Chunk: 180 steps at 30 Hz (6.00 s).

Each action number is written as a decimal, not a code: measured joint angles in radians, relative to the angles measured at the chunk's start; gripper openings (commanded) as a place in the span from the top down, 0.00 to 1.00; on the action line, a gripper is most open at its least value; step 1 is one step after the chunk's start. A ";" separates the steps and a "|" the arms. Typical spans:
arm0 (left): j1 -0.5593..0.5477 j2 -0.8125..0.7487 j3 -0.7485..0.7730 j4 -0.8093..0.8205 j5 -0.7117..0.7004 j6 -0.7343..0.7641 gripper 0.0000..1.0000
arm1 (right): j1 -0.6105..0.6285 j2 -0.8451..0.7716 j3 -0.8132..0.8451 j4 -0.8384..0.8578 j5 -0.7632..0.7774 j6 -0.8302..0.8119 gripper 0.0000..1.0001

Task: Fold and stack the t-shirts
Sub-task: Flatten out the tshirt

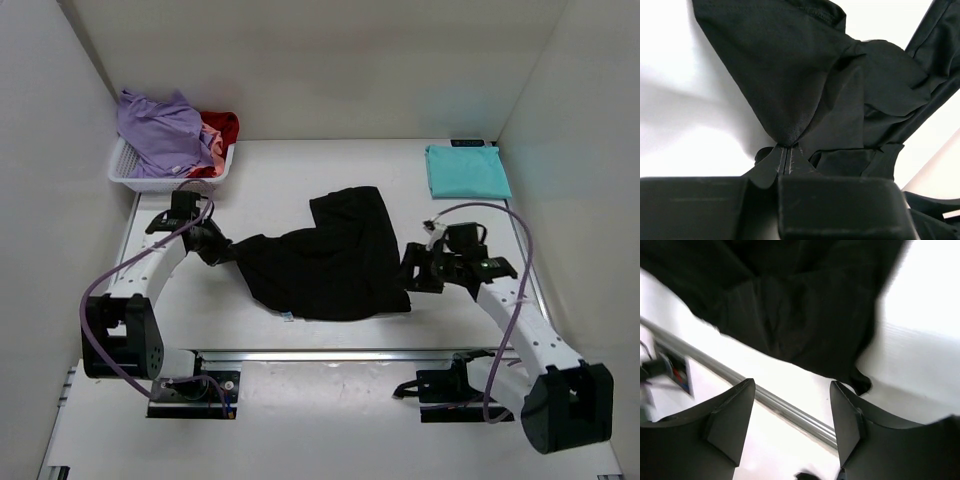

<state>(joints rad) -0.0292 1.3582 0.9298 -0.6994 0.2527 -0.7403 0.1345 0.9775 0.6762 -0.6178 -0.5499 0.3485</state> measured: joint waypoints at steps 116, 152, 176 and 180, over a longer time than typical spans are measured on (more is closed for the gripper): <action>-0.360 0.439 0.428 -0.027 -0.002 0.190 0.13 | 0.182 0.307 0.348 0.126 0.713 -0.063 1.00; -0.277 0.924 1.398 -0.133 -0.195 0.367 0.22 | 0.119 0.153 0.198 0.022 0.607 -0.026 1.00; -0.244 0.686 0.502 0.226 -0.130 0.180 0.23 | 0.165 0.246 0.147 0.092 0.579 0.005 1.00; -0.273 0.745 0.586 0.242 -0.129 0.145 0.59 | 0.161 0.244 0.147 0.086 0.582 0.011 1.00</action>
<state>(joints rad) -0.3019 2.1033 1.5162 -0.4572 0.1238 -0.5949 0.2958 1.2213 0.8230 -0.5320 0.0322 0.3595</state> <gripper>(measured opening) 0.716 0.019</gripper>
